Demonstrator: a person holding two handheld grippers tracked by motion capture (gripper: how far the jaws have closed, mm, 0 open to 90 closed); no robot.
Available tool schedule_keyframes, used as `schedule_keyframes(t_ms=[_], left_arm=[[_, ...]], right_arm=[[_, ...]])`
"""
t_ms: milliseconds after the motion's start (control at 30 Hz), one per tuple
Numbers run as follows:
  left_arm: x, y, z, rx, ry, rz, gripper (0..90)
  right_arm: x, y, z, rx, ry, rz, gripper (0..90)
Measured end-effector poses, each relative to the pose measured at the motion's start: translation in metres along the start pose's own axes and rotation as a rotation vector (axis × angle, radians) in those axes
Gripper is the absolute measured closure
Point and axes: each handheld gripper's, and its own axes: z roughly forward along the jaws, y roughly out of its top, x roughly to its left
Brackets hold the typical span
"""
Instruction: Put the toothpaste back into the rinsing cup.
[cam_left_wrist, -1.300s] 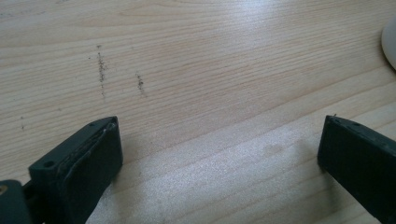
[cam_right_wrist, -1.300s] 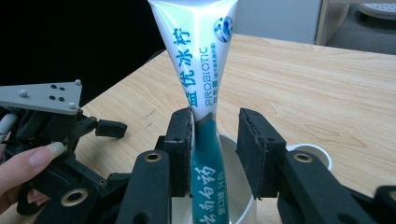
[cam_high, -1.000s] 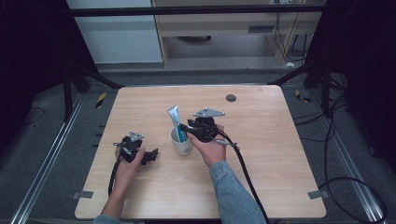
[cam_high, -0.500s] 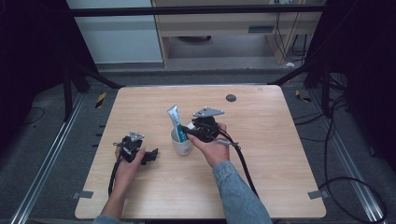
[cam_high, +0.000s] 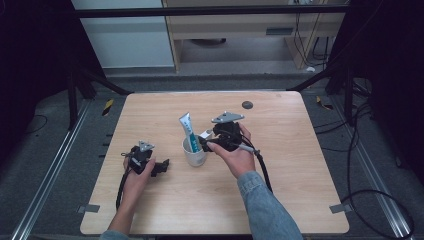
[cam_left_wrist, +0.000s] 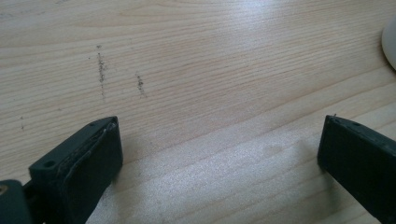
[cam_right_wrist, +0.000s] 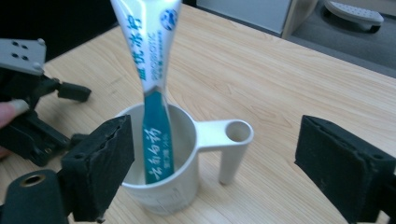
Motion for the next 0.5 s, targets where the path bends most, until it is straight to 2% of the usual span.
schedule_keyframes(t_ms=[67, 333, 500], left_arm=[[0.0, 0.0, 0.0, 0.0, 0.001, 0.0, 0.0], [0.0, 0.0, 0.0, 0.0, 0.001, -0.001, 0.0], [0.0, 0.0, 0.0, 0.0, 0.001, 0.0, 0.0]], right_arm=[[-0.005, -0.001, -0.005, 0.017, -0.007, -0.013, 8.7], [-0.02, -0.003, -0.02, 0.028, -0.02, -0.013, 8.3], [-0.031, -0.007, -0.029, 0.051, -0.052, -0.024, 10.2]])
